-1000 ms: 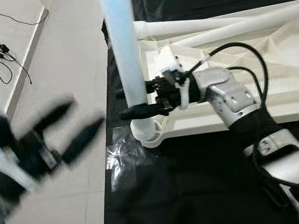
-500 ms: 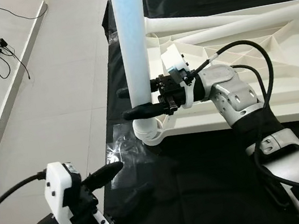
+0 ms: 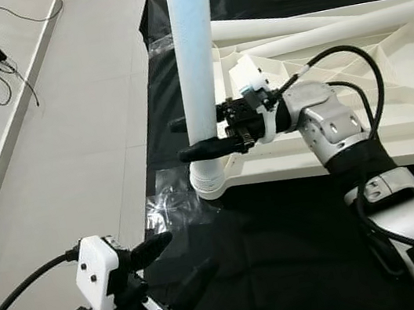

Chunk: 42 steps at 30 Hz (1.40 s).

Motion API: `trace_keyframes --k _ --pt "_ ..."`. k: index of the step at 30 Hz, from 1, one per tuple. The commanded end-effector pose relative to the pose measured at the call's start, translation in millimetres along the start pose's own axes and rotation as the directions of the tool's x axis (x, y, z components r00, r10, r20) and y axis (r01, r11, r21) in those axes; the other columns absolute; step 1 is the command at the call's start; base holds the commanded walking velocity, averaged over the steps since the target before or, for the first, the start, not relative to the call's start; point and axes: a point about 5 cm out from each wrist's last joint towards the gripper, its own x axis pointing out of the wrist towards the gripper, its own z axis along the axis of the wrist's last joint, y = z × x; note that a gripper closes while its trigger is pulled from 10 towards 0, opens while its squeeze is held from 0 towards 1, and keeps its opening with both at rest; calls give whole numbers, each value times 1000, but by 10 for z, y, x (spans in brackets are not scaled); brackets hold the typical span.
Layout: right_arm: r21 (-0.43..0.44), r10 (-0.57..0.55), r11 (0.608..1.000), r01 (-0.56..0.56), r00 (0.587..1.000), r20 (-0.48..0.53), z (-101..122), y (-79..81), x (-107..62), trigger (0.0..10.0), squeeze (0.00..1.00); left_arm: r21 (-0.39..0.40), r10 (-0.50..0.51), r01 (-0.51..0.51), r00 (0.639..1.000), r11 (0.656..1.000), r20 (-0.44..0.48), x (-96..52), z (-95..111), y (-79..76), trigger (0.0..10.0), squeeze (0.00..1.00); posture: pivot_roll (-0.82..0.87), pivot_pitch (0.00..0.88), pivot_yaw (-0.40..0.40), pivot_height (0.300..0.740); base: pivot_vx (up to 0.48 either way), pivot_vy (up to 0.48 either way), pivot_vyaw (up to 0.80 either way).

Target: Building children table

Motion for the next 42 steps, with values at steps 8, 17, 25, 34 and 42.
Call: trace_keyframes --k 8,17,25,34,42 --pt "-2 222 973 -229 945 -240 -280 233 155 10000 0 3 14 -14 1000 1000 0 7 -60 -51 10000 0 27 367 49 740 0 0 0" --pt "-36 236 966 -254 933 -273 -175 192 239 10000 0 -3 15 -15 1000 1000 13 25 -73 -60 10000 0 15 362 39 740 0 0 0" --pt "83 105 993 -88 967 -233 -210 103 295 10000 0 -5 12 -12 1000 1000 20 37 -79 -62 10000 0 7 357 33 740 0 0 0" --pt "198 -67 973 122 962 -266 -465 103 326 10000 0 -2 8 -8 1000 1000 24 40 -90 -74 10000 0 6 352 39 740 0 0 0" --pt "211 -134 959 189 958 -252 -557 154 302 10000 0 0 7 -7 1000 1000 24 38 -85 -73 10000 0 8 359 39 740 0 0 0"
